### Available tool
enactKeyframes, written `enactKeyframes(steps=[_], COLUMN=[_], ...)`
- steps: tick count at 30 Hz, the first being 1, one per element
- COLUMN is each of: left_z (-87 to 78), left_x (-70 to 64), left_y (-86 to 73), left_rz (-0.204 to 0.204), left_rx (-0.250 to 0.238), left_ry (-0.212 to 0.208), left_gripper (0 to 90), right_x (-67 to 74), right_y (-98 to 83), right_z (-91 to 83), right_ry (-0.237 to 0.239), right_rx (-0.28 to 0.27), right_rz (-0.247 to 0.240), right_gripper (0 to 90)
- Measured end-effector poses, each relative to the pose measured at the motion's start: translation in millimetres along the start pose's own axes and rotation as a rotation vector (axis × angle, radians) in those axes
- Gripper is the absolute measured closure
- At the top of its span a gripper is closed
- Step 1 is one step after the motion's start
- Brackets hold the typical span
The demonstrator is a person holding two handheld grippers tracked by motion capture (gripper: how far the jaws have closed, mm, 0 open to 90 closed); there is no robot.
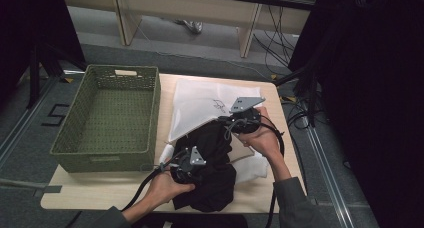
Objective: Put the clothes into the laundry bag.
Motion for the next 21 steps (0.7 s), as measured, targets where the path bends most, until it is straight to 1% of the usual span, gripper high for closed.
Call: enactKeyframes(steps=[1, 2, 3, 4, 5, 6, 7, 8, 9, 10, 11, 12, 13, 14, 15, 16, 17, 18, 19, 21], left_z=[2.1, 3.5, 3.3, 0.4, -2.5, -8.3, -12.1, -17.3, -19.6, -19.7, -18.5, -13.0, -6.6, 0.1, 7.7, 15.1, 19.3, 19.9, 17.6, 9.3], left_x=[0.9, 2.5, 5.9, 10.7, 15.6, 24.6, 31.8, 42.9, 50.4, 57.2, 64.3, 69.2, 72.7, 76.3, 77.7, 77.0, 75.8, 73.8, 71.6, 67.2], left_y=[1.0, 3.1, 6.7, 11.6, 16.0, 23.7, 28.9, 36.0, 40.0, 43.9, 47.0, 49.6, 49.5, 48.0, 46.1, 44.6, 42.8, 41.6, 40.5, 38.8], left_rz=[0.000, 0.006, -0.001, -0.020, -0.021, -0.027, -0.020, -0.050, -0.053, -0.105, -0.119, -0.149, -0.171, -0.176, -0.199, -0.230, -0.235, -0.225, -0.212, -0.229], left_rx=[-0.007, -0.020, -0.021, -0.039, -0.054, -0.067, -0.080, -0.097, -0.102, -0.120, -0.125, -0.149, -0.138, -0.121, -0.123, -0.138, -0.139, -0.145, -0.144, -0.135], left_ry=[0.008, 0.024, 0.022, 0.023, 0.035, 0.057, 0.074, 0.093, 0.098, 0.099, 0.110, 0.126, 0.128, 0.124, 0.117, 0.113, 0.112, 0.107, 0.100, 0.071], left_gripper=[69.1, 75.0, 79.3, 80.9, 81.6, 81.8, 81.9, 82.0, 82.0, 81.9, 81.9, 81.7, 81.3, 80.5, 79.3, 77.4, 75.5, 73.6, 68.4, 53.6], right_x=[0.1, 0.3, 0.0, 0.0, -0.1, 0.3, -0.2, 0.3, -0.6, -0.8, -0.6, -0.5, -0.5, -0.4, -0.8, -1.2, -1.5, -1.7, -2.1, -3.0], right_y=[0.0, -0.1, 0.1, 0.2, 0.3, 0.2, 1.0, 1.3, 2.2, 2.7, 3.0, 3.4, 3.5, 3.3, 2.7, 2.0, 0.9, -0.7, -2.1, -4.4], right_z=[0.0, 0.0, 0.1, -0.3, -0.6, -1.3, -1.9, -2.7, -3.2, -3.7, -4.6, -4.7, -4.5, -3.9, -3.0, -2.2, -1.9, -2.2, -2.4, -2.2], right_ry=[-0.001, -0.001, -0.002, -0.004, -0.003, -0.004, -0.003, -0.002, -0.004, -0.005, -0.008, -0.007, -0.006, -0.004, -0.006, -0.007, -0.004, -0.004, -0.007, -0.006], right_rx=[0.000, 0.000, -0.003, -0.002, -0.002, 0.003, -0.004, -0.004, -0.013, -0.013, -0.011, -0.011, -0.012, -0.009, -0.006, -0.007, -0.004, 0.003, 0.007, 0.010], right_rz=[0.000, 0.000, -0.004, 0.001, 0.003, 0.015, 0.002, 0.008, 0.001, 0.003, 0.013, 0.015, 0.016, 0.016, 0.009, -0.001, 0.004, 0.017, 0.026, 0.034], right_gripper=[88.8, 88.8, 88.8, 88.8, 88.8, 88.8, 88.8, 88.8, 88.8, 88.9, 88.8, 88.9, 88.8, 88.8, 88.9, 88.8, 88.8, 88.8, 88.9, 88.8])
Point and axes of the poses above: each handheld gripper's, and its own axes: z roughly forward along the jaws, y roughly out of its top, x roughly to its left, the point moved 4 cm from there along z, roughly forward along the jaws, and after that the axes turned 6 degrees about -y, right-handed, at the moved point
